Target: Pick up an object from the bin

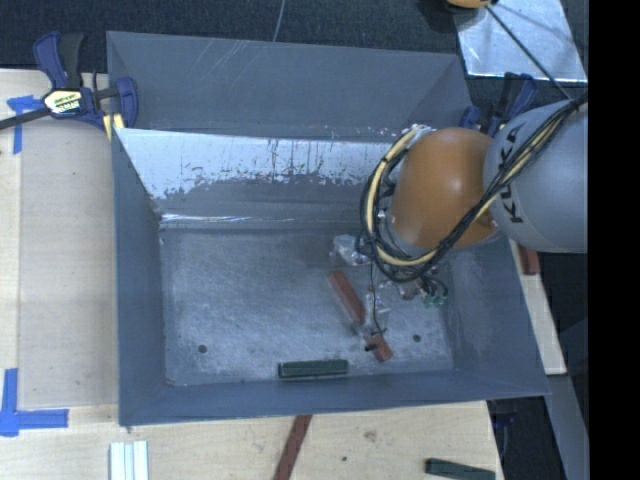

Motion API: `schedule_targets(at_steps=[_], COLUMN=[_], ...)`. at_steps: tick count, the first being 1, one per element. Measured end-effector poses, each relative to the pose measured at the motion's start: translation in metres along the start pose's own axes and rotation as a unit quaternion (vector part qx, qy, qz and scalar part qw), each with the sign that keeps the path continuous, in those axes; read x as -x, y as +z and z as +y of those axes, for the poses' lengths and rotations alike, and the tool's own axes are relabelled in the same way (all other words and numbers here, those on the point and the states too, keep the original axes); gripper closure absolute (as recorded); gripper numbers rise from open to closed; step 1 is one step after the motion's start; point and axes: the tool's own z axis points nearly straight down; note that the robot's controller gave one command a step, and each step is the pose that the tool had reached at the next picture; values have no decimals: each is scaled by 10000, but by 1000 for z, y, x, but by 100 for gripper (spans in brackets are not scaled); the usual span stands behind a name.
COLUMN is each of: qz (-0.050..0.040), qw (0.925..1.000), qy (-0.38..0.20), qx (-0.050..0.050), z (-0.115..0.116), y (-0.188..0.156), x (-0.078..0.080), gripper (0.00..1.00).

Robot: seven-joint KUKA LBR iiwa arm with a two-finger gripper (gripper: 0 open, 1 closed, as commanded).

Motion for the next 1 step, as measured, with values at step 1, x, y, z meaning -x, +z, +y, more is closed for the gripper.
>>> schedule_targets(at_steps=[1], qz=[-20], qw=[9998], qy=[219], qx=[-7], z=[-66], y=[14], x=[23], gripper=[100])
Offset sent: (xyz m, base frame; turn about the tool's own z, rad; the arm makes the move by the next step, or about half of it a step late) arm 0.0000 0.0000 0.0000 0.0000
